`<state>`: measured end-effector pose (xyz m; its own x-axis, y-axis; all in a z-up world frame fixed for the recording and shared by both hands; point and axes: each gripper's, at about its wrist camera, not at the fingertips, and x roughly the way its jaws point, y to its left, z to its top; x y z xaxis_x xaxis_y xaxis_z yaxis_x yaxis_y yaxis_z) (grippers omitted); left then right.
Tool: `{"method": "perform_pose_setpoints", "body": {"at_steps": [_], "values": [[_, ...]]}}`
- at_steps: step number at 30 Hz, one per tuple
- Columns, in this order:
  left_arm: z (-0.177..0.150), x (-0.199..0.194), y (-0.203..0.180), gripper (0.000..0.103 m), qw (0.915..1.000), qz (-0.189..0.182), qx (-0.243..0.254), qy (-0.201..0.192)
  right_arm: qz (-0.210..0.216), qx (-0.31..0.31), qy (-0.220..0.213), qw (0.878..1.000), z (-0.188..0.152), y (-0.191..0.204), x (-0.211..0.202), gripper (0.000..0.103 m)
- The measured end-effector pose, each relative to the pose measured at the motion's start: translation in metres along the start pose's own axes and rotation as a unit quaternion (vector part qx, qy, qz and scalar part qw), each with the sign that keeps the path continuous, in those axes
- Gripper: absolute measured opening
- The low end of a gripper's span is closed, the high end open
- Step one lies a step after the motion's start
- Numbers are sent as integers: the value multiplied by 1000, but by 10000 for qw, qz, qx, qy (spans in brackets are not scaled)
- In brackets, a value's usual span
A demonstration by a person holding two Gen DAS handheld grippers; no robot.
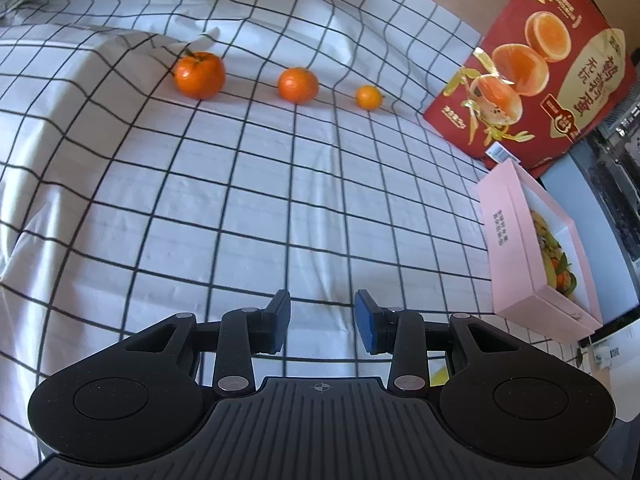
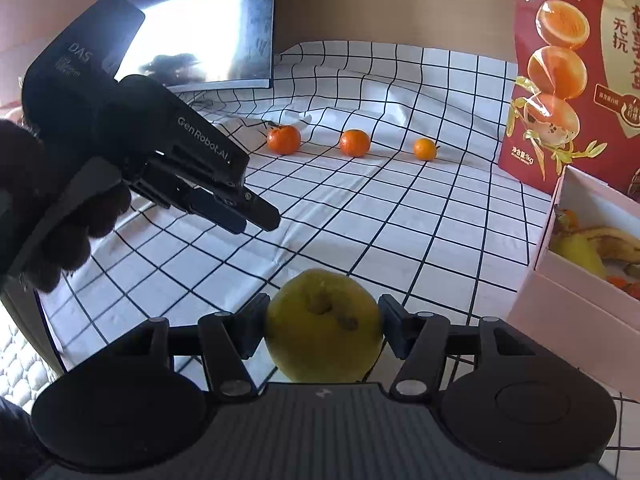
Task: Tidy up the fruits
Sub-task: 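Carry the pear with the right gripper while the left gripper grasps a mandarin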
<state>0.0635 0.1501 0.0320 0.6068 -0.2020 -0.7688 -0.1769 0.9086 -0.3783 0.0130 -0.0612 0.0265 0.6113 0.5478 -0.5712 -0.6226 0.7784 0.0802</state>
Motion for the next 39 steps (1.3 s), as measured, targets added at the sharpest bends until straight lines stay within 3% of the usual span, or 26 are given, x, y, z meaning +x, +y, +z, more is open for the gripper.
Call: {"method": "perform_pose_setpoints", "body": {"at_steps": [6, 11, 15, 19, 24, 26, 30, 34, 35, 37, 39], "values": [[-2, -1, 4, 39, 10000, 19, -56, 2, -60, -104, 117, 9999, -3, 2, 3, 65], [-1, 0, 5, 39, 9999, 104, -25, -40, -41, -200, -20, 9998, -3, 4, -3, 61], [4, -2, 1, 39, 9981, 444, 278, -319, -2, -211, 58, 9998, 0, 3, -4, 59], [31, -6, 10, 39, 9908, 889, 581, -836, 3, 28, 158, 9999, 2, -4, -6, 59], [85, 6, 29, 39, 9690, 1666, 1062, -1480, -63, 490, 66, 9988, 8, -22, -20, 59], [106, 16, 36, 39, 9645, 1761, 1143, -1604, -126, 590, 40, 9982, 10, -27, -24, 59], [136, 30, 50, 39, 9690, 1633, 928, -1603, -240, 793, 119, 9965, 11, -36, -29, 59], [147, 52, 49, 40, 9705, 1707, 1264, -1136, -355, 884, 225, 9952, 8, -40, -31, 59], [147, 59, 47, 44, 9703, 1732, 1392, -955, -375, 903, 238, 9949, 7, -41, -32, 59], [140, 69, 40, 54, 9613, 1901, 1791, -874, -417, 949, 247, 9943, 5, -42, -32, 59], [132, 74, 34, 55, 9516, 2038, 2132, -870, -457, 993, 246, 9937, 4, -43, -32, 59]]}}
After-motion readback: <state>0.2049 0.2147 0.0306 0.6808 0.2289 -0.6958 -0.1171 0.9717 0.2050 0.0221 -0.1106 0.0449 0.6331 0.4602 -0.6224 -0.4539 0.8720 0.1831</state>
